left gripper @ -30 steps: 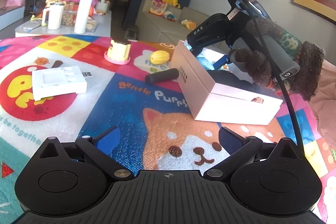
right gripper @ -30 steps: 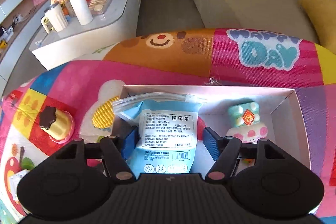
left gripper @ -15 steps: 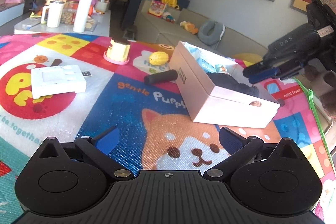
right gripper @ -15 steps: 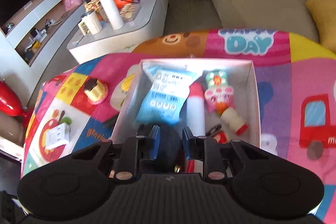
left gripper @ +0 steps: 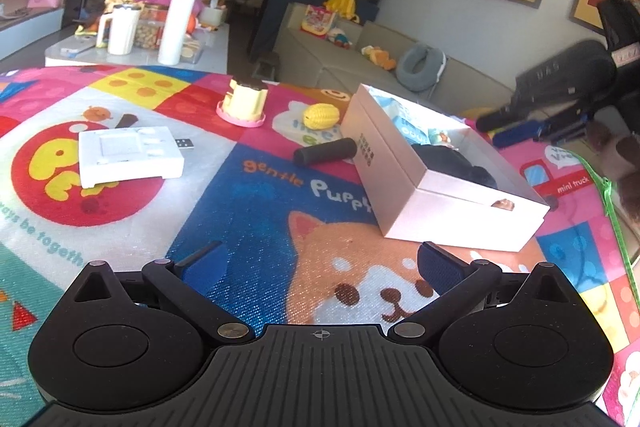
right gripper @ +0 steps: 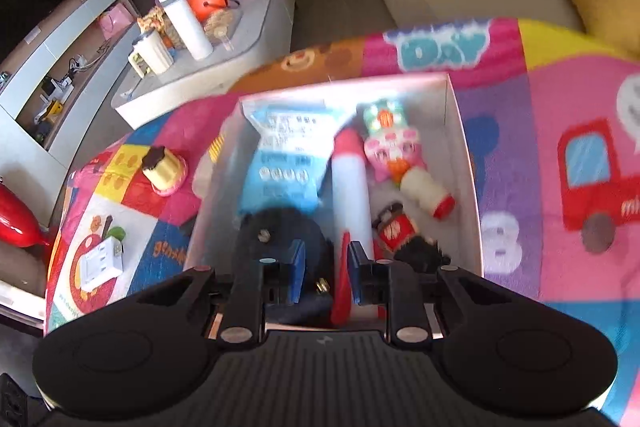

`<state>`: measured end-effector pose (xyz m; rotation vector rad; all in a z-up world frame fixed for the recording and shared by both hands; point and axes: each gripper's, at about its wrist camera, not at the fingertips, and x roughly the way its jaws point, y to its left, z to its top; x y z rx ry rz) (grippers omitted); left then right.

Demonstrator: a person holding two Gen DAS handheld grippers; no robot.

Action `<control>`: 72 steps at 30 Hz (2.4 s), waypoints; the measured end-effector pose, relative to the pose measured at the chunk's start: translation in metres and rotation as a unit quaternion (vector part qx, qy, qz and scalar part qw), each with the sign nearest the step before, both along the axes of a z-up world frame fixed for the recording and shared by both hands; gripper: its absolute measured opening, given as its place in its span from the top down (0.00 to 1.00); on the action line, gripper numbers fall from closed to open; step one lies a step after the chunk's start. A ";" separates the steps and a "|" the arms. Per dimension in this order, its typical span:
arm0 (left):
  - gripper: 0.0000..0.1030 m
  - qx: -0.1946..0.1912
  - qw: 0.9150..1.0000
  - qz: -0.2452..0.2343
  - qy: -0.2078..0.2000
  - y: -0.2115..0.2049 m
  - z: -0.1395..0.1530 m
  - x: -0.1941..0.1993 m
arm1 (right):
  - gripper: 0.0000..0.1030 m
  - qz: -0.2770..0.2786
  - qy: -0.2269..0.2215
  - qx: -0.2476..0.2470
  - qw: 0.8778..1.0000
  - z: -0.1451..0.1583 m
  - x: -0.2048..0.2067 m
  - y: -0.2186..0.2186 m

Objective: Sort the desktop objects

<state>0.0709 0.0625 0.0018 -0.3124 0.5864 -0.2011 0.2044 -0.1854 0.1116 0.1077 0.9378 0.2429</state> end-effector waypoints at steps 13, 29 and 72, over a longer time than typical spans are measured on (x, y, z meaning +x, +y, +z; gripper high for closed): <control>0.00 0.015 0.994 0.106 -0.037 0.058 0.007 -0.003 | 0.59 -0.012 0.068 -0.051 0.996 -0.028 0.117 0.164; 0.00 -0.021 0.994 0.102 -0.034 0.066 0.003 -0.003 | 0.70 0.022 0.036 -0.163 0.986 -0.037 0.078 0.194; 0.81 0.259 0.955 -0.145 -0.027 -0.043 0.000 0.124 | 0.00 -0.032 -0.092 0.143 0.985 -0.110 -0.152 -0.067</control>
